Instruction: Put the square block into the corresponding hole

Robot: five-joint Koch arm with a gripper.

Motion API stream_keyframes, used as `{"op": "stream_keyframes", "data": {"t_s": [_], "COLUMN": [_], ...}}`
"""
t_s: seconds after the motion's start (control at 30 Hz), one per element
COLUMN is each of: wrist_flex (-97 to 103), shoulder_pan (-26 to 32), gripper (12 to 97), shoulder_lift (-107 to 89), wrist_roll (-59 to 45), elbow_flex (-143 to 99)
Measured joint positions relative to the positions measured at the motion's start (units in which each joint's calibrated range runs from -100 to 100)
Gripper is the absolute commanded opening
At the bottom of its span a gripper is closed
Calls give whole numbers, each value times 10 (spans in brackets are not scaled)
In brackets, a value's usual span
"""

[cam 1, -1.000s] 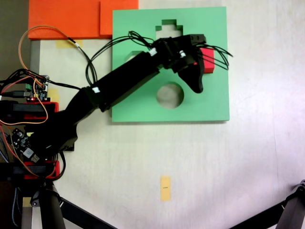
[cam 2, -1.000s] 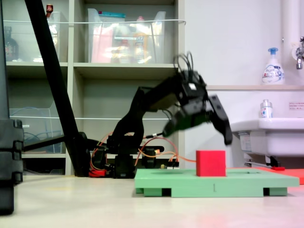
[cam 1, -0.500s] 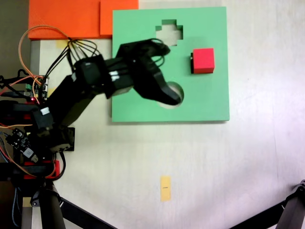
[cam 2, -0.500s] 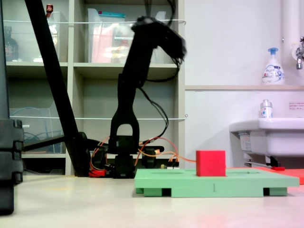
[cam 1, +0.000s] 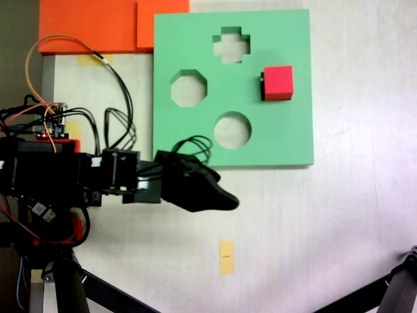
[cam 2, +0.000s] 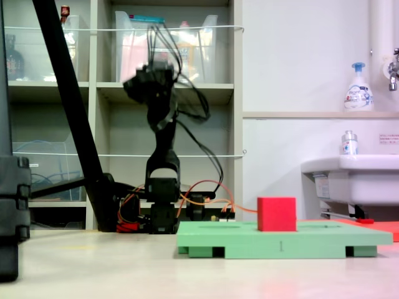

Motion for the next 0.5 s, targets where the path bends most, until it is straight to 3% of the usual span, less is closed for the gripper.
{"op": "stream_keyframes", "data": {"t_s": [0.17, 0.33, 0.5], "wrist_flex": [403, 583, 625], "shoulder_pan": [-1, -29, -30], "gripper": [491, 489, 489], "shoulder_lift": [-160, -160, -161], "wrist_roll": [-65, -97, -112], "elbow_flex": [-413, -679, -802]}}
